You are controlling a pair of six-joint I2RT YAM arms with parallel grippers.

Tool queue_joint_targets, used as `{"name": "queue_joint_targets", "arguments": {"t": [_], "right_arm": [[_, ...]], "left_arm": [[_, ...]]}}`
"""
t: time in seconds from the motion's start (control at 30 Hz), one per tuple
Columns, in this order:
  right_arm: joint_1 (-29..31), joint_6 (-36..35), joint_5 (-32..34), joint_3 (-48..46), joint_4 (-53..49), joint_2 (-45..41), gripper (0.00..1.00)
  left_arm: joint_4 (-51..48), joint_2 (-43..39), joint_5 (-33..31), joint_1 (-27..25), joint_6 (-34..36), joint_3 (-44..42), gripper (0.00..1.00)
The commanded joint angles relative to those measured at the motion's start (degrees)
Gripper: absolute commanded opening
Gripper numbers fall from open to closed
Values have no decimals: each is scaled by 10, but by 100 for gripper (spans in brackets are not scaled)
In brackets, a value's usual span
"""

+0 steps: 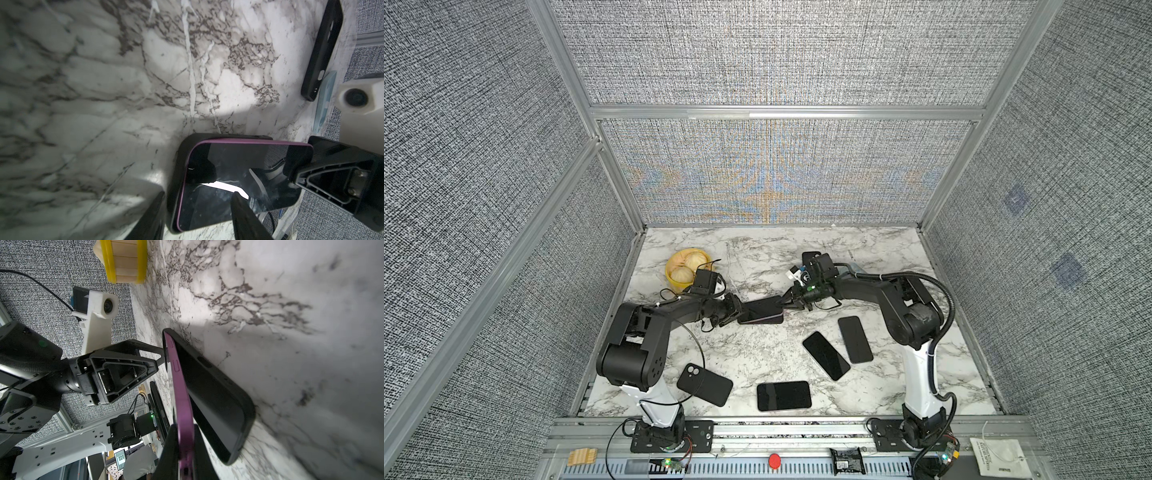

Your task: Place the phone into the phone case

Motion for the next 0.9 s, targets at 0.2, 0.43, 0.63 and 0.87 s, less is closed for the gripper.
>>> {"name": "queue_joint_targets", "arguments": {"t": [0.2,0.43,0.63,0.87], "right_arm": [[2,13,55,0,-44,17,0],[5,-3,64,15,-70,25,0],[13,-10,68,24,-79,35,0],[22,-24,78,30,-93,53,0]], "left_arm": [[18,-4,13,1,-16,-15,51],[28,-2,20,-1,-23,-16,50],[27,1,20,-4,-25,-14,49],[28,-2,18,-9,-26,-19,49]]}}
